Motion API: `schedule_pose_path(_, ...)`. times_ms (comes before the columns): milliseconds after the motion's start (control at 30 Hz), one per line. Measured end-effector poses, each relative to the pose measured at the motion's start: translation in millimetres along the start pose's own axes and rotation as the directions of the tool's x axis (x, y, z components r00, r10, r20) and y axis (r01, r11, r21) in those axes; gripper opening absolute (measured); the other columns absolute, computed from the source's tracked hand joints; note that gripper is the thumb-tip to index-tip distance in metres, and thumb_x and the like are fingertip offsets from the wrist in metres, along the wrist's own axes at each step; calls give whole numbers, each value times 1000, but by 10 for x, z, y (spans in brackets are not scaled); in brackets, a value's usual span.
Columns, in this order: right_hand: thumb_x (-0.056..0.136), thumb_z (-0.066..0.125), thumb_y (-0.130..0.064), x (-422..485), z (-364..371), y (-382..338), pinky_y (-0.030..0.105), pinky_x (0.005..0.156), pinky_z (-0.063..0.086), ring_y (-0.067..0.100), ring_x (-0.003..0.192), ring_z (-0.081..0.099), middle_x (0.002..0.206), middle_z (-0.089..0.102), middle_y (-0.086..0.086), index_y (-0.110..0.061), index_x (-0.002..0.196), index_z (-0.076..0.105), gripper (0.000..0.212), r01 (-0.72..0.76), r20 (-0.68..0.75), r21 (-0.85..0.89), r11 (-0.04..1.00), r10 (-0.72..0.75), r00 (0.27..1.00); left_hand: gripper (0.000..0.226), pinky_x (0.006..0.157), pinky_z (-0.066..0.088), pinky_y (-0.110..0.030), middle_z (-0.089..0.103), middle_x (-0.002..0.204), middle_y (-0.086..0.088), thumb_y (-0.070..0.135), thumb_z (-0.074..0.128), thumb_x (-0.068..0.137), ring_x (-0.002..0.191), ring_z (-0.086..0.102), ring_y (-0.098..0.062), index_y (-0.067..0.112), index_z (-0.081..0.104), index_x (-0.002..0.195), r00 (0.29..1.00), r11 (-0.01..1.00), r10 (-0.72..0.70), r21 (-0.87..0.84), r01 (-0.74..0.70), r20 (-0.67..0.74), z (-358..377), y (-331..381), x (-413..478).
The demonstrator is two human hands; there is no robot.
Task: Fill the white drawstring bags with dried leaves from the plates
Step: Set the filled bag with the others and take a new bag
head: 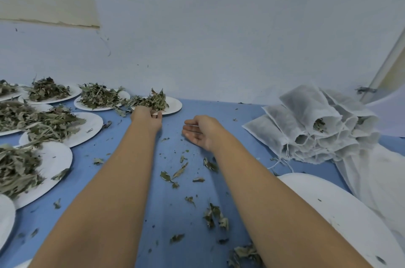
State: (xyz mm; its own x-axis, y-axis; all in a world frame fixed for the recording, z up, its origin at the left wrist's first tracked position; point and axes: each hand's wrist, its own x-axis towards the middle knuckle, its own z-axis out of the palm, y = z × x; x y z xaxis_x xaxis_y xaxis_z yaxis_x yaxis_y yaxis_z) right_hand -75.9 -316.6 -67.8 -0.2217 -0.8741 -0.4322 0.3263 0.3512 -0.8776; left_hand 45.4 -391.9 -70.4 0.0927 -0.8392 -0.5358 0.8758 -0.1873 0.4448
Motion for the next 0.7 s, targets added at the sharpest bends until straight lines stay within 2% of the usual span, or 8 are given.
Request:
schedule_pose_path(33,98,40,-9,-42,-13,-11,25,78,52,16,69,59,108,64,15,3,114,61,29,-1,-9,-9,1000,1,1000,28,91,46,-29,47,124,-13,-3,34,99,118,46,-25,-3,46,124,997,1000,-12,11,11,79,-15,-35,-74)
schedule_pose_path(133,97,40,-9,-206,-87,-35,23,68,52,16,73,60,108,66,13,2,113,61,28,10,-23,-24,1000,-11,1000,38,93,46,-30,43,137,-14,-5,32,99,126,44,-24,-3,38,136,994,996,11,88,-21,111,-98,-10,-221)
schedule_pose_path(333,94,44,-3,-610,-338,-89,23,60,48,17,63,55,79,58,10,1,102,59,17,87,-90,-55,995,-92,992,35,103,41,-29,42,139,-18,-6,33,99,129,44,-27,-10,41,133,991,984,-50,175,28,128,-284,-176,-871)
schedule_pose_path(433,90,45,2,-774,-533,-110,27,68,44,21,71,49,69,48,8,-3,85,50,8,136,-177,-225,965,-178,968,34,105,40,-29,42,140,-19,-7,34,99,130,43,-28,-11,42,132,984,976,-64,214,27,167,-336,-298,-1251)
schedule_pose_path(533,91,49,-8,-987,-784,-102,34,82,50,22,79,48,72,46,4,-10,71,46,20,211,-204,-457,864,-332,921,32,105,40,-28,42,140,-21,-6,33,99,130,43,-28,-11,44,129,973,972,-104,227,55,207,-363,-416,-1672)
schedule_pose_path(600,93,49,-16,-1137,-945,-83,38,88,49,21,84,47,82,50,7,-16,65,40,30,214,-228,-559,801,-396,889,29,103,41,-29,42,139,-22,-7,33,99,128,45,-28,-9,45,126,963,973,-122,220,68,242,-384,-483,-1941)
schedule_pose_path(700,95,47,-21,-1299,-1154,-31,37,74,44,26,80,54,84,50,13,-10,70,43,27,246,-271,-522,817,-432,860,33,101,41,-28,43,138,-22,-7,33,99,126,46,-27,-14,40,131,943,968,-165,230,99,288,-448,-565,-2229)
